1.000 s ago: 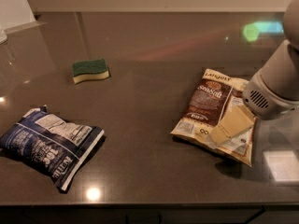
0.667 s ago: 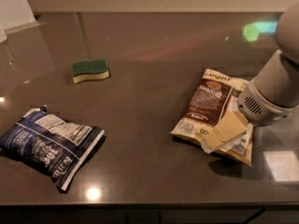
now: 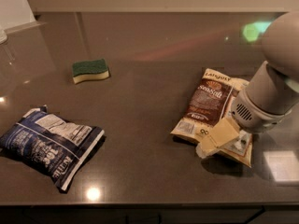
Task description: Move brown chip bag near blue chip bag
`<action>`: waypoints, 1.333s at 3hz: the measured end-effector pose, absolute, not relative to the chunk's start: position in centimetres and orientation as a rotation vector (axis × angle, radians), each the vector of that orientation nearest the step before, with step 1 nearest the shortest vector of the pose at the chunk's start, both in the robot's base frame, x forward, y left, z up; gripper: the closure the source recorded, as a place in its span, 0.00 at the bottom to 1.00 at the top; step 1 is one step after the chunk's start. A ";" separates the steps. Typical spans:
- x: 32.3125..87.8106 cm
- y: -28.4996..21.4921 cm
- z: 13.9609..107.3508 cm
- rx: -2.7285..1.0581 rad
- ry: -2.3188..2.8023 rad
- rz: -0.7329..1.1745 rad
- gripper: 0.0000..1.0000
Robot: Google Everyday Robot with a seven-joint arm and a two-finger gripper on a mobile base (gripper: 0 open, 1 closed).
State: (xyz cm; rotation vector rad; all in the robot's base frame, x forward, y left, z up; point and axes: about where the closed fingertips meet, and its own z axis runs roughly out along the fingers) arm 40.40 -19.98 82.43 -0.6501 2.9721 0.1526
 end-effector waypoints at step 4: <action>41.3 -20.1 84.7 -0.602 2.926 0.053 0.88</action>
Offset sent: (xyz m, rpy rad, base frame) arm 0.0060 -0.0052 0.0154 -0.0562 -0.0421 -0.0384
